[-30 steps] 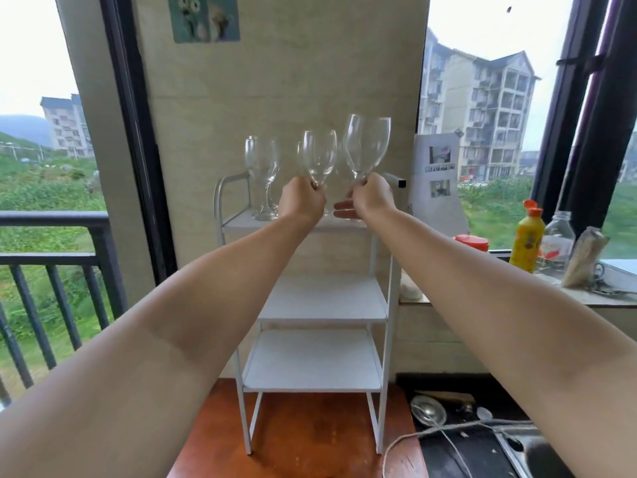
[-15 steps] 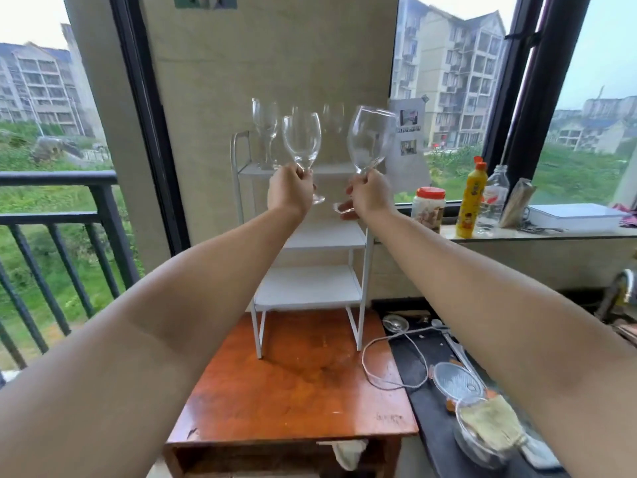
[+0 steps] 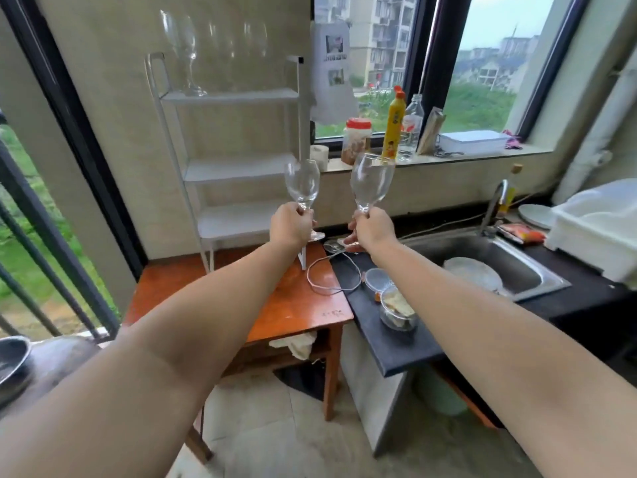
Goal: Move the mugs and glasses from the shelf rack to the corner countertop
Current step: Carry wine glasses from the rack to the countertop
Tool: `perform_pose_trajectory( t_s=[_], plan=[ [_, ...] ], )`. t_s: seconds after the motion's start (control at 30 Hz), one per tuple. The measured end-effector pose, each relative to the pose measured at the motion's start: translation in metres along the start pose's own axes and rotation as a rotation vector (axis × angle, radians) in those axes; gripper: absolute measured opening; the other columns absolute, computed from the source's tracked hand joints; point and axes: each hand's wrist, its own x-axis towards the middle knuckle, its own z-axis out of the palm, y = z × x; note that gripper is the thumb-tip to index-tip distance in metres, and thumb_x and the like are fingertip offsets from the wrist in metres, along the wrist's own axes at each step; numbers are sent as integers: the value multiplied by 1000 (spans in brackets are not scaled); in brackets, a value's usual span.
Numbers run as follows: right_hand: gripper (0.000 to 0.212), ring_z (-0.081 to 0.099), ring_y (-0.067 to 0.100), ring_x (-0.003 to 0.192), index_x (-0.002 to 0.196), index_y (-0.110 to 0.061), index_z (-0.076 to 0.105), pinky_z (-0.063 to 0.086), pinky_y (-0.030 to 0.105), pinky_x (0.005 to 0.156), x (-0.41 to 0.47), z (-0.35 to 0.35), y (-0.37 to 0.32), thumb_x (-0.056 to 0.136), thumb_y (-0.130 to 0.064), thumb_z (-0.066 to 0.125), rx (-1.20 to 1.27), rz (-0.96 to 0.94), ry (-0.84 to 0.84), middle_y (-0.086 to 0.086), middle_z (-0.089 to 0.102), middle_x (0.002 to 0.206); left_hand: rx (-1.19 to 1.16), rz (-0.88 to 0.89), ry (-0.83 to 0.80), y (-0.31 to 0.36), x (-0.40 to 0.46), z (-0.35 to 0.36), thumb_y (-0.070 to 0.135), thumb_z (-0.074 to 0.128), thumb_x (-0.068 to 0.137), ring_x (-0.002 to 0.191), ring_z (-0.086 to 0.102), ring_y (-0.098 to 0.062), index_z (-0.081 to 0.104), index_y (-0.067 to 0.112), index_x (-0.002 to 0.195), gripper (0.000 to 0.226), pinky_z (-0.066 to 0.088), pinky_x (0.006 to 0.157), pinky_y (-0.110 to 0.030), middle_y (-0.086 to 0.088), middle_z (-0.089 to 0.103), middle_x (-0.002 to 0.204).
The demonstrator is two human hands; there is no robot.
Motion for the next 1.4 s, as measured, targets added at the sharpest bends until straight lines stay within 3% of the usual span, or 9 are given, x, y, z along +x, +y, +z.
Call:
perform_pose_trajectory(
  t_s=[0.2,0.33,0.43,0.5,0.87,0.97,1.13,1.27,1.4],
  plan=[
    [24,57,18,32,77,-6,45,47,22,31,-37,-65,70,98,-10,36,-15,169,109,16,52,72,49,-72,-197,-12,-63,67,13,52,86,96,66,-34,65,3,79,18,53,87,-41,-18,74,96],
    [24,67,39,77,79,-7,50,59,48,69,-70,-121,109,98,-15,39,-127,211,161,23,61,91,77,-72,-287,-7,-115,113,12,53,86,93,66,-34,60,6,69,19,53,82,-39,-20,73,95],
    [23,62,26,54,82,-5,49,50,26,36,-109,-178,135,100,-14,38,-52,284,216,14,58,78,88,-79,-377,7,-166,154,15,55,87,90,66,-34,60,5,65,24,50,78,-37,-22,72,93],
    [18,57,21,48,91,-3,49,44,21,29,-137,-212,150,100,-14,38,12,340,254,8,52,73,53,-103,-412,16,-203,179,16,55,87,84,65,-29,50,14,57,31,45,70,-29,-17,74,90],
    [12,54,22,43,100,-3,45,41,20,25,-281,-405,219,100,-11,36,139,485,569,8,47,71,-38,-88,-725,88,-397,317,8,51,83,84,68,-26,46,18,54,32,52,76,-32,-9,75,86],
    [11,53,12,27,101,-4,43,41,20,24,-308,-454,237,101,-13,36,174,499,673,10,48,74,-31,-29,-817,118,-432,355,7,51,82,87,68,-29,48,18,52,32,54,77,-35,-12,75,89],
    [12,53,21,47,106,-7,43,43,22,25,-337,-526,259,101,-14,36,199,546,823,6,48,75,-11,74,-960,158,-476,417,8,53,83,88,69,-31,44,19,49,36,55,81,-41,-14,73,82],
    [11,51,22,48,105,-5,43,41,22,24,-343,-604,270,101,-14,38,247,556,956,8,47,73,5,152,-1071,210,-509,485,9,54,83,73,64,-27,47,19,50,35,50,65,-33,-3,62,62],
    [11,52,21,48,103,-4,44,43,22,26,-343,-663,274,100,-11,36,232,558,1031,7,49,73,4,234,-1165,253,-522,544,9,52,85,73,60,-22,45,16,54,33,54,75,-37,-9,72,81]
  ],
)
